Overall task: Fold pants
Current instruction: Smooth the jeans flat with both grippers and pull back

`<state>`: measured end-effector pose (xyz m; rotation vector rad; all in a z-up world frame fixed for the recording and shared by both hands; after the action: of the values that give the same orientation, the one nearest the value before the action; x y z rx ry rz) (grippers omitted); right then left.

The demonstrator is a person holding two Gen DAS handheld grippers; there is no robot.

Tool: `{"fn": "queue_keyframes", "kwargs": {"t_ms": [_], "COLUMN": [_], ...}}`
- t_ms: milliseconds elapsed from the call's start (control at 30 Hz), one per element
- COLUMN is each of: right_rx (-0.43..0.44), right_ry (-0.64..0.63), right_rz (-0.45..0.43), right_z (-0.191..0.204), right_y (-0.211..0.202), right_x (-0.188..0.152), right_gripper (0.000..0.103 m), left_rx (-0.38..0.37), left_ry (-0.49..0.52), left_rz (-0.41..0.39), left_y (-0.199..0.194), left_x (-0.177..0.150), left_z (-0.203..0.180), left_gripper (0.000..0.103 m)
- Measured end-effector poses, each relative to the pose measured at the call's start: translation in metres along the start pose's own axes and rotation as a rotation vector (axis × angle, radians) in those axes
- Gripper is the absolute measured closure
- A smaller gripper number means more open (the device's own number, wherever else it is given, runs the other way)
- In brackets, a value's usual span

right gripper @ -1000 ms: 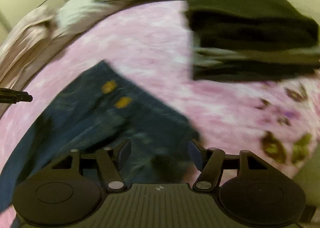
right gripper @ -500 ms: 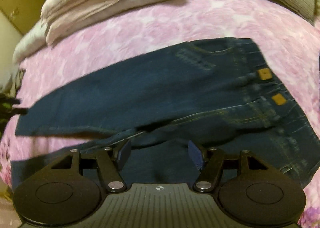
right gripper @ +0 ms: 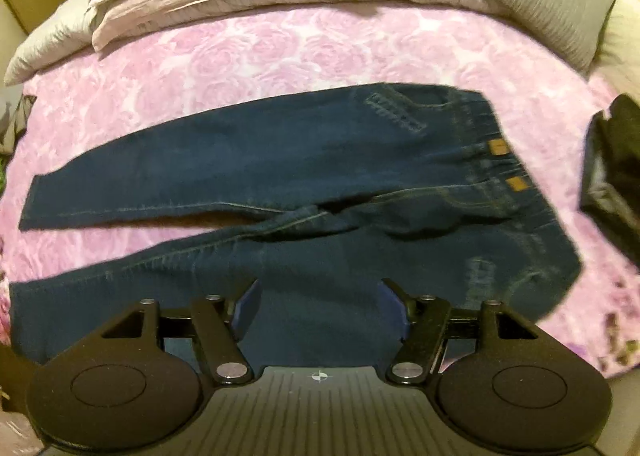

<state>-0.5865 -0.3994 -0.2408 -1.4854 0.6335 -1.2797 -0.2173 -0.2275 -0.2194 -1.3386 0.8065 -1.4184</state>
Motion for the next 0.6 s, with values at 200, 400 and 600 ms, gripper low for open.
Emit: {"fn": "queue_keyframes", "kwargs": {"t_ms": [200, 400, 600], "right_rx": [-0.034, 0.011, 0.025], "right_ry": [-0.082, -0.200, -0.258], "right_rz": [0.007, -0.028, -0.004], "right_z": [-0.026, -0.067, -0.103], "right_y": [-0.032, -0.062, -0.080], "right_x": [-0.002, -0.016, -0.036], "right_gripper": [0.040, 0.032, 0.023], "left_rx": [0.043, 0.091, 0.094], "left_ry": [-0.083, -0.146, -0.194], "left_rz": [-0.081, -0.132, -0.115], "left_y": [-0.037, -0.078, -0.108], "left_x": [0.000, -0.001, -0.013], "left_z": [-0.041, -0.105, -0.161], "left_gripper": [0.014, 0.005, 0.001]}}
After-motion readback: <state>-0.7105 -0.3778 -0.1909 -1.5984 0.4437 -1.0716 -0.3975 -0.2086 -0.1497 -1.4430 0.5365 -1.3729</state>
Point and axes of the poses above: each gripper's, at about its wrist camera, not at the fingertips, and y roughly the way its jaws point, z to its left, x to its top, the point moved 1 cm from there along y, roughly the way its jaws point, and after that the axes turned 5 degrees about x, right-handed, at the moved point
